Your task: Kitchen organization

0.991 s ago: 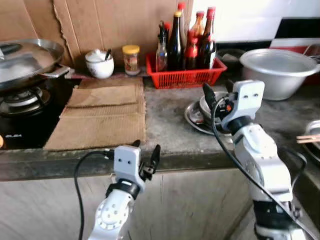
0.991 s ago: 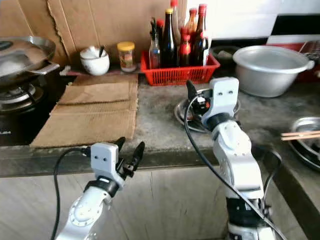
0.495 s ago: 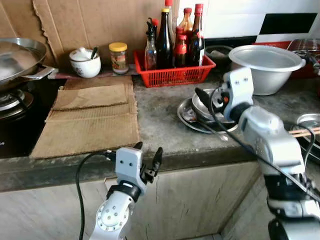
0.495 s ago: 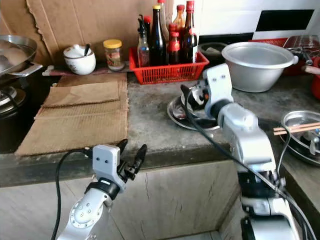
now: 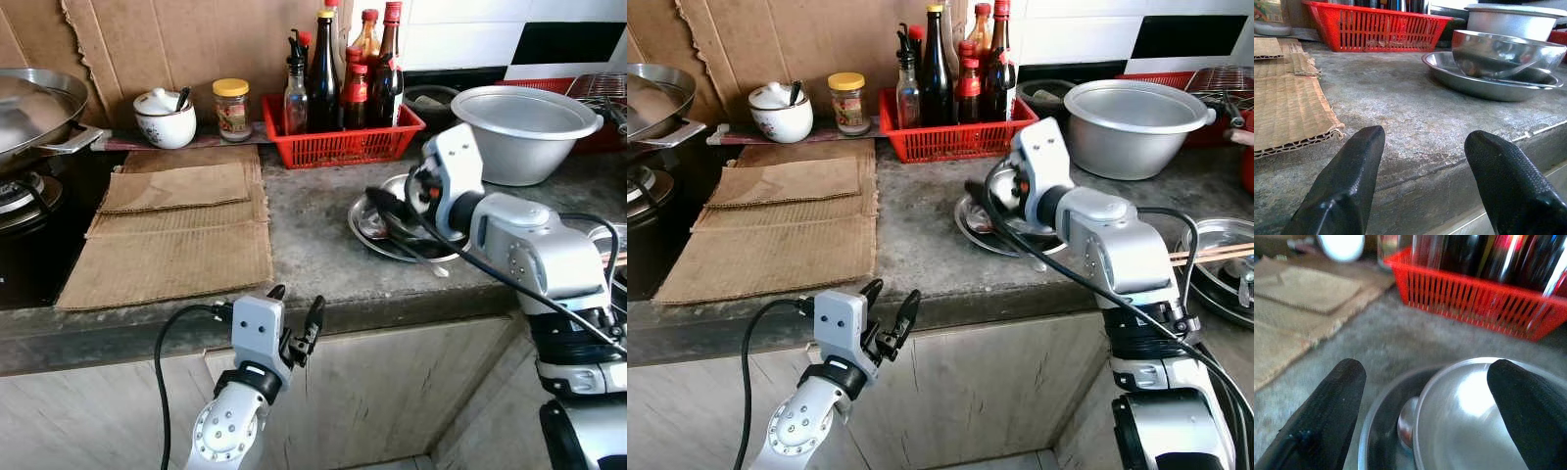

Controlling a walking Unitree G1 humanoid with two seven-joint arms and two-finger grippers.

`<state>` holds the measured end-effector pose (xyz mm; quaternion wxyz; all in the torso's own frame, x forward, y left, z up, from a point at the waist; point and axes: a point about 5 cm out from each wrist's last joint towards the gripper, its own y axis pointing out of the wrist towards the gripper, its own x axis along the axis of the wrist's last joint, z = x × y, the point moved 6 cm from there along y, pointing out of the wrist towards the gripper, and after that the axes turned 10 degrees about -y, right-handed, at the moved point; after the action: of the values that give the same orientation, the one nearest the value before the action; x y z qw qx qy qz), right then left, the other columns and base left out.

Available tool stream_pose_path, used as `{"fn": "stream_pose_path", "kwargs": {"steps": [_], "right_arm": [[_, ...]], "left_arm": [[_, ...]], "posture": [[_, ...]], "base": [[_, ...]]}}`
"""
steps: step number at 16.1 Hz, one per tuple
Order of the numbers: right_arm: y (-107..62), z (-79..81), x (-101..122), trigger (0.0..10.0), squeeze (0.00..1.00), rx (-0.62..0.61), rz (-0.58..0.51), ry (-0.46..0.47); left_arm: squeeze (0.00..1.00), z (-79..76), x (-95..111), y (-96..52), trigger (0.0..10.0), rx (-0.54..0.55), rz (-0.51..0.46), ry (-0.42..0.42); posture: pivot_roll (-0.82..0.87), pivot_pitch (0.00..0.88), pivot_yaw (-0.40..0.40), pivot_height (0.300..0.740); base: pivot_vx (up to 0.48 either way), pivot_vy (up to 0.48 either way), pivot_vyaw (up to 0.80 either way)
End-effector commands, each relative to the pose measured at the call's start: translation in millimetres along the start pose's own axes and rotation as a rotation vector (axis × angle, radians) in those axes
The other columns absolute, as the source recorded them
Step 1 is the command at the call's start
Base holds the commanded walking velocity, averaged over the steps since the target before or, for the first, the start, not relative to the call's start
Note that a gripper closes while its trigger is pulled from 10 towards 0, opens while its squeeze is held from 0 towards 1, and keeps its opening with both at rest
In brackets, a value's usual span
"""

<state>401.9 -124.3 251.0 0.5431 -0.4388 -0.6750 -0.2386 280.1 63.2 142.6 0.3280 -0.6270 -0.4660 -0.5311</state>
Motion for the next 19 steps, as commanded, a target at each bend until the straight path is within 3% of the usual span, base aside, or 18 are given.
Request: {"fn": "stream_pose_path", "kwargs": {"steps": [1, 2, 3, 11, 19], "right_arm": [[0.5, 1.1, -0.9, 10.0, 1.0, 0.013, 0.019, -0.005], [1.1, 1.7, -3.2, 10.0, 1.0, 0.019, 0.038, -0.01], [1.7, 6.3, -6.3, 10.0, 0.0, 0.058, 0.079, -0.038], [6.8, 3.5, -17.8, 10.0, 0.0, 0.04, 0.212, -0.093], [12.8, -17.4, -26.3, 10.0, 0.0, -0.038, 0.357, -0.164]], "left_arm": [[0.0, -1.8, 6.4, -0.6, 10.0, -0.002, -0.017, 0.01], [0.0, -1.7, 6.4, -0.5, 10.0, -0.001, -0.017, 0.009], [0.0, -2.5, 6.0, -0.1, 10.0, -0.002, -0.017, 0.008], [0.0, -3.0, 5.9, 1.2, 10.0, 0.001, -0.02, 0.007], [0.0, -14.5, 13.9, 3.6, 10.0, -0.039, -0.059, -0.01]], "posture": [[0.11, 0.064, -0.043, 0.74], [0.11, 0.068, -0.041, 0.74], [0.11, 0.067, -0.04, 0.74], [0.1, 0.067, -0.046, 0.74], [0.1, 0.055, -0.053, 0.74]], "base": [[0.0, 0.0, 0.0], [0.0, 0.0, 0.0], [0.0, 0.0, 0.0], [0.0, 0.0, 0.0], [0.0, 0.0, 0.0]]}}
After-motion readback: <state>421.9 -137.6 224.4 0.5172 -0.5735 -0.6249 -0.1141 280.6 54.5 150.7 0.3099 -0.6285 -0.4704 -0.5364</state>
